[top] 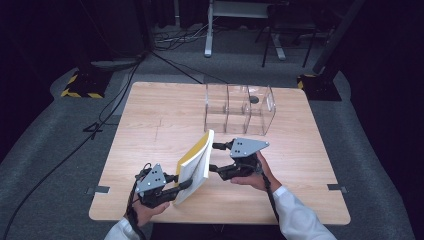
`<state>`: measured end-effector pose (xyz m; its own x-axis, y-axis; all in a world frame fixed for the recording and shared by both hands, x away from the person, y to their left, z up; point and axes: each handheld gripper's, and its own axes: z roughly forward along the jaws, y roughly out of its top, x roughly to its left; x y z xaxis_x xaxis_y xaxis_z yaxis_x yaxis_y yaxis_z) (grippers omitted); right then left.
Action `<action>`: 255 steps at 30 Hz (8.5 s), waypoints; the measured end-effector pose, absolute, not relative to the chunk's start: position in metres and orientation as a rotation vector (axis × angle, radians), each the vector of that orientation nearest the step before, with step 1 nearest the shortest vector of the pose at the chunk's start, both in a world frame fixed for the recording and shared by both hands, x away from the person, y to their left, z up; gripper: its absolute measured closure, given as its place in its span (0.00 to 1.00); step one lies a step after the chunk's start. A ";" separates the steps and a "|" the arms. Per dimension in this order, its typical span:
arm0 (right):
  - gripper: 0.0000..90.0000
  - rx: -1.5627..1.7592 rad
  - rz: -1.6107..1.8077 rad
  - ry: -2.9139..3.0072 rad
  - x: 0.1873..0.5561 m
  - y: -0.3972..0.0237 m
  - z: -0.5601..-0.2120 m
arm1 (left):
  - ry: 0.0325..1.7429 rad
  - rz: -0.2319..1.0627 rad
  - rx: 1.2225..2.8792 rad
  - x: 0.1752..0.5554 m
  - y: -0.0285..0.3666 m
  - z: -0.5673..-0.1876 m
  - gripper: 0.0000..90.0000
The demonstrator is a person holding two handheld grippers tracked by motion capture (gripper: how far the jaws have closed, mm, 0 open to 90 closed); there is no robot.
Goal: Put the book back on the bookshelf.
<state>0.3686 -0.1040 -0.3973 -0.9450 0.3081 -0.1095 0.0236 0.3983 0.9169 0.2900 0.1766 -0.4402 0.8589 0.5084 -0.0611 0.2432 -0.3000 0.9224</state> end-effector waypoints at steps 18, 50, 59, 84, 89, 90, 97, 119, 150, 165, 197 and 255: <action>0.36 0.401 1.513 2.274 0.374 -0.144 -0.386 | 0.502 0.174 1.795 0.324 0.133 -0.445 0.81; 0.35 0.275 1.506 2.299 0.352 -0.122 -0.394 | 0.486 0.230 1.967 0.298 0.134 -0.443 0.30; 0.33 0.303 1.485 2.309 0.351 -0.118 -0.406 | 0.589 0.329 1.977 0.296 0.104 -0.451 0.19; 0.29 0.418 1.486 2.244 0.358 -0.148 -0.417 | 0.642 0.340 1.949 0.305 0.122 -0.456 0.83; 0.27 0.472 1.513 2.252 0.370 -0.178 -0.423 | 0.495 0.264 2.008 0.304 0.127 -0.453 0.83; 0.24 0.469 1.527 2.263 0.371 -0.182 -0.424 | 0.439 0.205 2.023 0.305 0.129 -0.452 0.83; 0.26 0.317 1.642 2.407 0.374 -0.182 -0.430 | 0.356 0.090 2.026 0.307 0.140 -0.453 0.82; 0.71 -0.020 1.756 2.545 0.349 -0.170 -0.440 | 0.420 0.191 2.078 0.296 0.159 -0.464 0.74; 0.83 0.162 1.679 2.447 0.343 -0.201 -0.450 | 0.411 0.291 2.113 0.334 0.103 -0.479 0.61; 0.85 0.291 1.636 2.374 0.347 -0.214 -0.450 | 0.601 0.357 2.140 0.335 0.117 -0.478 0.36; 0.85 0.746 1.485 1.963 0.368 -0.291 -0.426 | 1.008 0.379 2.195 0.306 0.209 -0.505 0.17; 0.85 0.941 1.302 1.785 0.464 -0.245 -0.368 | 1.017 0.402 2.197 0.307 0.208 -0.504 0.18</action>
